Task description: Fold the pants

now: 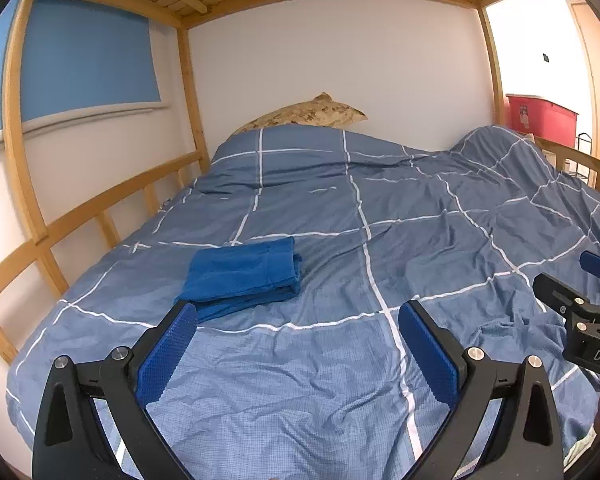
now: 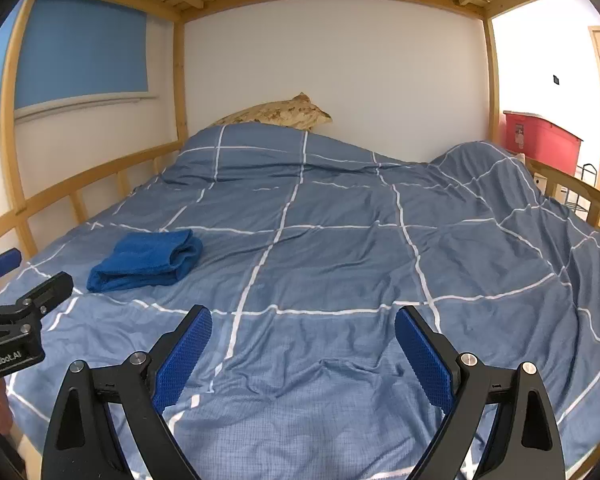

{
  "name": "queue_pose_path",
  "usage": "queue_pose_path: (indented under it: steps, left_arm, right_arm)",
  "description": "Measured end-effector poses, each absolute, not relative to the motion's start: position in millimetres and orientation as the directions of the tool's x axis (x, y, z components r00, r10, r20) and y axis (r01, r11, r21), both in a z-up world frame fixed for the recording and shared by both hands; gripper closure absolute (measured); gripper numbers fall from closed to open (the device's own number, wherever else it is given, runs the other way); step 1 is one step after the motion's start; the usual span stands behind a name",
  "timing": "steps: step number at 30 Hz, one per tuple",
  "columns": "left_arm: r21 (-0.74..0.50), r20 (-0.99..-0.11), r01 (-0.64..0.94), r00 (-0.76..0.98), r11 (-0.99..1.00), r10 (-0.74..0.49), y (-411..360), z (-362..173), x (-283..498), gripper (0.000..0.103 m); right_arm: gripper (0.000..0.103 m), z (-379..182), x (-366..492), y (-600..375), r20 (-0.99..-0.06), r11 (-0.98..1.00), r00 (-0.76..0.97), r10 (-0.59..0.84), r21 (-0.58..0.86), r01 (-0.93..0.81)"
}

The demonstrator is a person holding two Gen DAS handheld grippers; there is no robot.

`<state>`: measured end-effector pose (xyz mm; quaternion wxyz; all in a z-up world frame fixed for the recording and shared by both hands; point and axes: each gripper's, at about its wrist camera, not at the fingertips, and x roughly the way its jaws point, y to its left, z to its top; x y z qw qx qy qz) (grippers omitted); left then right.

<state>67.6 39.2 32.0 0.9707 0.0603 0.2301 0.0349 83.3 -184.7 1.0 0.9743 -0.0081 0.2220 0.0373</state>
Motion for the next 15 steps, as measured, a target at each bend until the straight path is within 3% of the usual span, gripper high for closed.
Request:
queue_pose_path:
  steps: [15]
  left_arm:
    - [0.140,-0.443,-0.067,0.888,0.988,0.123,38.3,29.3,67.3,0.000]
  right_arm:
    - [0.009,-0.1,86.1,-183.2,-0.431,0.997,0.900,0.064,-0.001,-0.072]
